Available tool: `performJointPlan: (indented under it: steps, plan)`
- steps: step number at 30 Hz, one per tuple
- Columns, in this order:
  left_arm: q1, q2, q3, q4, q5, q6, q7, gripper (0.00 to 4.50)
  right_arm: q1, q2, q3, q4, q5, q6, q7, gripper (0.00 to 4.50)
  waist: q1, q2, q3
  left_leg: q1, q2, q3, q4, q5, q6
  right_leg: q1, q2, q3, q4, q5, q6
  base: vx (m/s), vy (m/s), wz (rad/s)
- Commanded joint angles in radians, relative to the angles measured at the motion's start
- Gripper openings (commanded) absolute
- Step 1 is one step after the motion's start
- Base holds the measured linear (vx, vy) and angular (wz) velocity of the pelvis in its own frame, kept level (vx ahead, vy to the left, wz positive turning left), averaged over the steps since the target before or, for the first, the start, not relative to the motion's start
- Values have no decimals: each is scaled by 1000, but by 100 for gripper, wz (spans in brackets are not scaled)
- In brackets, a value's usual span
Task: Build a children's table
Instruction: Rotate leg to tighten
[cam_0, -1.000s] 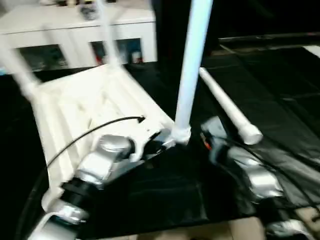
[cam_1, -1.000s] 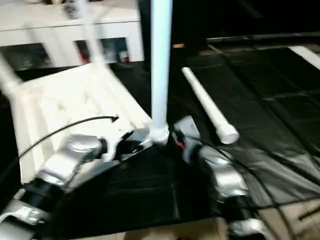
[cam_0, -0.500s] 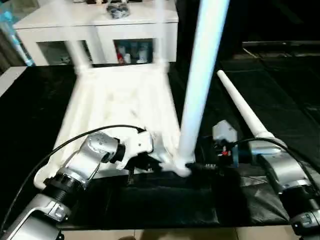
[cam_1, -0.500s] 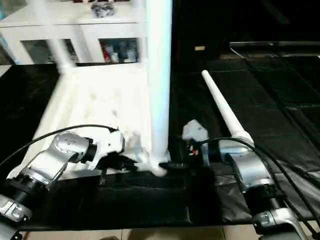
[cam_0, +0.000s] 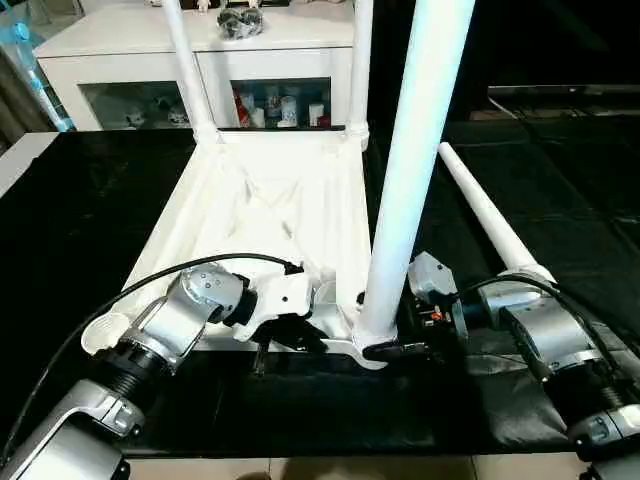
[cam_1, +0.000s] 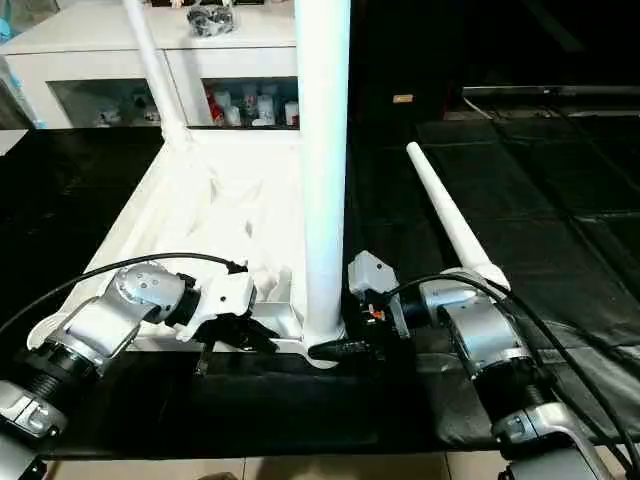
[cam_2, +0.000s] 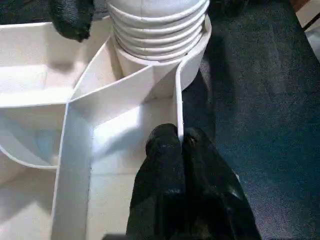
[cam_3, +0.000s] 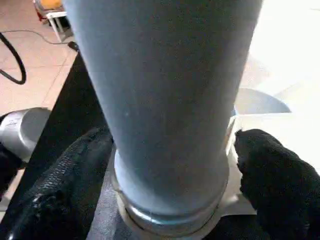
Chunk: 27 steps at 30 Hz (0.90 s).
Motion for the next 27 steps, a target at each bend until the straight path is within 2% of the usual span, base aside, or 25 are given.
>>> performJointPlan:
  steps: [1,2,4,5,11,15,16,19,20,21,23,24,25,27]
  plan:
    - [-8,-9,-48,3,23,-19,-45,0,-12,3,7,-7,14,14,22,382,-5,-20,-69,8,24,0,-68,-172,74,51,-51,48,-62,-281,-209,0,0,0]
    - [-8,-9,-48,3,23,-19,-46,0,-11,2,7,-8,15,15,24,364,-5,-20,-70,8,25,0,-67,-171,74,52,-52,48,-62,-278,-210,0,0,0]
    - [-5,-9,-48,2,23,-19,-49,0,-9,0,8,-10,23,29,36,364,-5,-21,-71,7,25,0,-67,-161,78,53,-51,48,-59,-264,-214,0,0,0]
    - [-5,-9,-48,2,23,-19,-49,0,-9,0,8,-11,23,29,36,340,-5,-21,-71,6,25,0,-67,-158,78,53,-51,47,-58,-260,-214,0,0,0]
    - [-8,-13,-43,10,19,-14,-51,0,3,3,4,-23,40,53,53,287,-5,-19,-72,6,24,0,-66,-152,79,54,-51,48,-57,-242,-220,0,0,0]
    - [-10,-17,-38,15,15,-11,-49,0,12,9,-2,-34,54,71,50,273,-4,-20,-73,5,25,0,-65,-144,81,55,-51,48,-54,-230,-225,0,0,0]
    - [-13,-29,-19,20,0,12,-34,0,26,28,-20,-57,76,114,10,273,-4,-19,-72,6,25,0,-65,-146,81,54,-51,48,-55,-232,-225,0,0,0]
    - [-15,-51,8,19,-14,56,10,0,47,56,-34,-81,72,137,-72,272,-4,-19,-71,4,24,-1,-67,-148,75,55,-51,48,-56,-245,-219,0,0,0]
    - [-16,-67,27,14,-19,91,49,0,66,75,-35,-95,55,136,-130,272,-6,-20,-68,5,24,1,-68,-157,70,53,-50,48,-59,-261,-214,0,0,0]
    - [-17,-79,37,11,-16,115,84,0,75,90,-35,-97,37,135,-179,272,-7,-18,-65,8,23,0,-70,-182,58,51,-51,48,-66,-308,-201,0,0,0]
    - [-21,-108,63,5,-10,167,164,0,91,131,-43,-97,5,158,-297,270,-17,-19,-60,10,19,-2,-74,-216,32,49,-51,46,-74,-384,-176,0,0,0]
    - [-22,-130,82,-2,-14,207,211,0,92,164,-55,-87,-8,168,-371,270,-24,-14,-57,11,15,-6,-77,-249,21,51,-52,40,-84,-467,-148,-50,-3,-4]
    - [-25,-154,105,-7,-18,242,265,0,91,195,-65,-80,-17,181,-433,270,-36,-15,-51,9,14,-7,-79,-275,9,50,-52,37,-91,-524,-123,-51,4,-9]
    - [-30,-204,148,-21,-26,322,359,0,85,259,-90,-73,-34,221,-555,270,-55,-19,-51,9,6,-12,-77,-300,0,52,-53,29,-102,-582,-91,-25,2,-4]
